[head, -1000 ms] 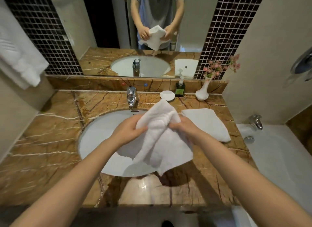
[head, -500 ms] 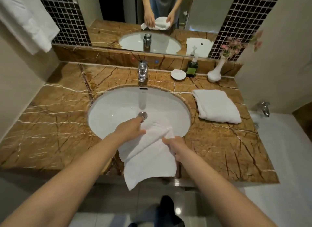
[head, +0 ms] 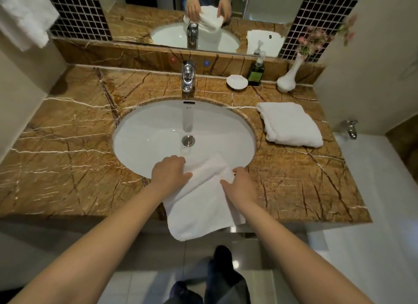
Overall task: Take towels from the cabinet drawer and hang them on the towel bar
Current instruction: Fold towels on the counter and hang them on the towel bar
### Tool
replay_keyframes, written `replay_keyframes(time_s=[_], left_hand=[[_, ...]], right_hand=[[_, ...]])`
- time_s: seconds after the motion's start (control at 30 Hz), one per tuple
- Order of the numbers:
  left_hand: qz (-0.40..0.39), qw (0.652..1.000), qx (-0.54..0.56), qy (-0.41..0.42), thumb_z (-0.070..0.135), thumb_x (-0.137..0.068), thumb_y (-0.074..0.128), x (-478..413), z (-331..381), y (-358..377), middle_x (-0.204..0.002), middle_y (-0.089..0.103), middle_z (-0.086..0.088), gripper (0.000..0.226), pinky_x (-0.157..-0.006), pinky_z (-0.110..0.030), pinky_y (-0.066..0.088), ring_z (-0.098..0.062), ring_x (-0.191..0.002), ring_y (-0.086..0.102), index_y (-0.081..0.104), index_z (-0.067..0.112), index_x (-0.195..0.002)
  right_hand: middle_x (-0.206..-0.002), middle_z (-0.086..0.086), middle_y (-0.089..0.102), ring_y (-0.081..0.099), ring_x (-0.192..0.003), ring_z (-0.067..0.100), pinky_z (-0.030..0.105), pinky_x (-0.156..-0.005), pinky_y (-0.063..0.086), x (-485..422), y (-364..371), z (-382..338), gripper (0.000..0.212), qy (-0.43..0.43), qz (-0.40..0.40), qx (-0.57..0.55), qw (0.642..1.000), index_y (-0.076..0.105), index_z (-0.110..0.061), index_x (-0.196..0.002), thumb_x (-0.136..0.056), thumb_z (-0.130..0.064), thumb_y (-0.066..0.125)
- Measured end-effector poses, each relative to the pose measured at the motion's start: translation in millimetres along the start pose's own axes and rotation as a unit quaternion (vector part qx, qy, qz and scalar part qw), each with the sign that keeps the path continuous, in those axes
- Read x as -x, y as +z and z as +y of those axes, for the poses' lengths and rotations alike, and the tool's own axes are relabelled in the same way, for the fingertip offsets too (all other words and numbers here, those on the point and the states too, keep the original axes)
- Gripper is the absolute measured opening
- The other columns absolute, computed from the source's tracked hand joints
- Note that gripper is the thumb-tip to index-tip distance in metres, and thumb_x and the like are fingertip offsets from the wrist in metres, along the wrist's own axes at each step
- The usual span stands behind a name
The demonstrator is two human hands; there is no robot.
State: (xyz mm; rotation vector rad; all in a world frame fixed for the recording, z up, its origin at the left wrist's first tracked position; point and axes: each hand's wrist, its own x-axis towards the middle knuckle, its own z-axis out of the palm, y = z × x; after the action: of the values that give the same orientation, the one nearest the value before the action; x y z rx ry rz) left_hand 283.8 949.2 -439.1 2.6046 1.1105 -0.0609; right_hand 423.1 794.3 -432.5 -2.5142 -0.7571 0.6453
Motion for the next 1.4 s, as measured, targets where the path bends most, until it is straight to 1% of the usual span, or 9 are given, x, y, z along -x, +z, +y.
replay_keyframes(time_s=[0.3, 0.43, 0.53, 0.67, 0.77, 0.83, 1.03, 1.23, 1.4], left_hand=[[-0.078, 0.988, 0.123, -0.049, 0.035, -0.079, 0.066, 5.2, -8.6, -20.8, -0.106, 0.059, 0.004, 0.032, -0.077, -0.032, 0.047, -0.020, -0.103, 0.056, 0.061, 0.017, -0.106], [-0.050, 0.977, 0.200, -0.047, 0.034, -0.074, 0.073, 11.9, 9.9, -37.5, -0.091, 0.056, 0.007, 0.025, -0.068, -0.027, 0.038, -0.014, -0.087, 0.053, 0.062, 0.020, -0.091], [-0.055, 0.964, 0.257, -0.038, 0.027, -0.072, 0.074, 20.4, 30.5, -42.2, -0.092, 0.064, 0.003, 0.020, -0.070, -0.027, 0.042, -0.013, -0.087, 0.057, 0.066, 0.018, -0.088], [-0.084, 0.932, 0.349, -0.048, 0.012, -0.074, 0.073, 33.5, 54.0, -42.5, -0.084, 0.067, -0.012, 0.017, -0.073, -0.033, 0.047, -0.020, -0.083, 0.061, 0.071, 0.002, -0.088], [-0.144, 0.892, 0.418, -0.099, 0.014, -0.079, 0.070, 40.6, 62.3, -42.7, -0.073, 0.063, -0.003, 0.010, -0.065, -0.028, 0.048, -0.015, -0.069, 0.058, 0.072, 0.011, -0.087], [-0.160, 0.878, 0.431, -0.134, 0.021, -0.083, 0.065, 38.4, 59.9, -45.7, -0.071, 0.068, -0.001, 0.009, -0.068, -0.029, 0.052, -0.016, -0.066, 0.061, 0.071, 0.014, -0.082], [0.026, 0.968, 0.216, -0.123, 0.030, -0.089, 0.046, 1.3, 44.8, -42.8, -0.077, 0.065, -0.007, 0.029, -0.061, -0.033, 0.042, -0.030, -0.078, 0.061, 0.060, 0.011, -0.074], [-0.182, 0.967, 0.145, -0.099, 0.062, -0.077, 0.061, -53.8, 62.8, -8.4, -0.141, 0.047, -0.006, 0.080, -0.095, -0.033, 0.037, -0.024, -0.127, 0.046, 0.042, 0.013, -0.138], [-0.245, 0.945, 0.198, -0.091, 0.050, -0.064, 0.078, -63.9, 76.2, 13.8, -0.111, 0.059, -0.002, 0.065, -0.072, -0.025, 0.042, -0.018, -0.098, 0.057, 0.053, 0.013, -0.112]], right_hand=[[-0.118, 0.003, 0.053, 0.049, -0.110, 0.022, 0.039, -0.091, 0.045, 16.3, 4.0, -32.2, 0.029, -0.109, 0.061, 0.069, 0.990, 0.057, -0.018, -0.119, -0.090, -0.022, 0.054], [-0.088, 0.002, 0.065, 0.060, -0.087, 0.025, 0.035, -0.077, 0.047, 20.0, -1.7, -59.8, 0.043, -0.044, -0.043, -0.048, 0.997, 0.065, -0.014, -0.088, -0.096, -0.047, 0.039], [-0.089, 0.014, 0.069, 0.066, -0.082, 0.031, 0.040, -0.077, 0.054, 16.8, -8.7, -78.3, 0.056, 0.085, -0.178, -0.221, 0.955, 0.067, -0.005, -0.100, -0.091, -0.056, 0.045], [-0.089, 0.014, 0.064, 0.064, -0.082, 0.030, 0.036, -0.074, 0.053, 8.7, -19.1, -74.9, 0.041, 0.150, -0.201, -0.286, 0.925, 0.062, -0.001, -0.113, -0.088, -0.033, 0.061], [-0.101, 0.015, 0.065, 0.062, -0.093, 0.028, 0.037, -0.082, 0.051, 4.7, -22.7, -60.0, 0.034, 0.148, -0.201, -0.257, 0.934, 0.063, -0.002, -0.112, -0.089, -0.027, 0.061], [-0.094, 0.011, 0.064, 0.060, -0.081, 0.021, 0.029, -0.068, 0.047, 5.7, -21.9, -53.6, 0.033, 0.122, -0.209, -0.250, 0.938, 0.063, -0.002, -0.110, -0.091, -0.028, 0.059], [-0.091, 0.000, 0.060, 0.059, -0.086, 0.022, 0.032, -0.069, 0.044, 27.6, -2.3, -52.0, 0.024, -0.030, -0.221, -0.155, 0.962, 0.055, -0.016, -0.102, -0.089, -0.036, 0.058], [-0.121, 0.012, 0.054, 0.052, -0.111, 0.033, 0.041, -0.086, 0.045, 52.5, 26.1, -58.5, 0.055, -0.067, -0.124, 0.063, 0.988, 0.040, -0.016, -0.129, -0.087, -0.047, 0.054], [-0.129, 0.012, 0.048, 0.047, -0.118, 0.030, 0.040, -0.097, 0.043, 54.9, 31.8, -55.9, 0.053, -0.069, -0.125, 0.110, 0.984, 0.036, -0.014, -0.133, -0.087, -0.021, 0.060]])
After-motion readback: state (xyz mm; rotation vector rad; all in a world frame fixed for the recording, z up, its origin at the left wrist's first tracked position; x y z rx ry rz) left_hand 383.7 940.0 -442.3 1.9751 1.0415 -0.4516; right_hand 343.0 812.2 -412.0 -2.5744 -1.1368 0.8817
